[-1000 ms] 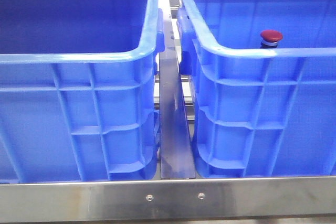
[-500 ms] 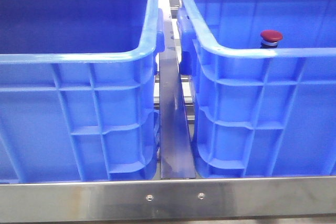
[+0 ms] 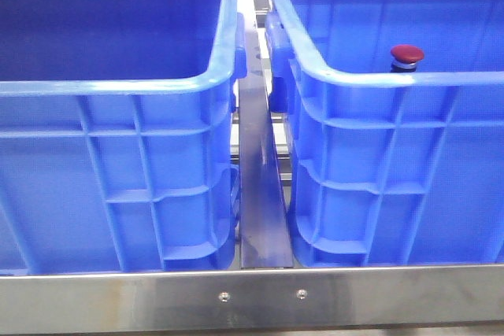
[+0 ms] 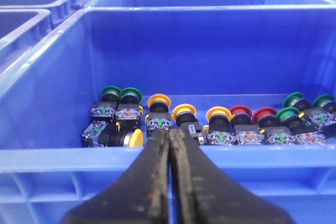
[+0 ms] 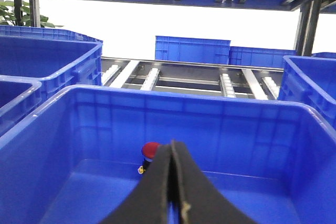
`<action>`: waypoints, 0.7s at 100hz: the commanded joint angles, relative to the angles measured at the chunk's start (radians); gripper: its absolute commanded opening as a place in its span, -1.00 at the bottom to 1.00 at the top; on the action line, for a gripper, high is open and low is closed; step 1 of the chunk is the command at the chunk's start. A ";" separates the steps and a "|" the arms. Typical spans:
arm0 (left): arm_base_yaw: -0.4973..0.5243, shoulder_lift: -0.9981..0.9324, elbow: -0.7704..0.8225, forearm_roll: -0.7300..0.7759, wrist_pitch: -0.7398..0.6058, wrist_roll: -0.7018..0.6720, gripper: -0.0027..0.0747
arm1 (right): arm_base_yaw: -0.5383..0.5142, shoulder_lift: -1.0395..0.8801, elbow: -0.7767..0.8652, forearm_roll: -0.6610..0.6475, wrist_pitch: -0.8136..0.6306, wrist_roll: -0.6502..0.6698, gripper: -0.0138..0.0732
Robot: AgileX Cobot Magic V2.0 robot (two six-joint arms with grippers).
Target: Pick red and yellow buttons and place in box
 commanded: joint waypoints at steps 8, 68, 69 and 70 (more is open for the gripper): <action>-0.003 -0.030 0.019 0.000 -0.062 -0.015 -0.98 | -0.007 0.012 -0.028 0.017 -0.025 -0.007 -0.84; -0.003 -0.030 0.019 -0.002 -0.066 -0.015 -0.98 | -0.007 0.012 -0.028 0.017 -0.025 -0.007 -0.84; -0.003 -0.030 0.019 -0.002 -0.066 -0.015 -0.98 | -0.007 0.012 -0.028 0.017 -0.025 -0.007 -0.84; -0.003 -0.030 0.019 -0.002 -0.066 -0.015 -0.98 | -0.007 0.012 -0.028 0.017 -0.025 -0.007 -0.84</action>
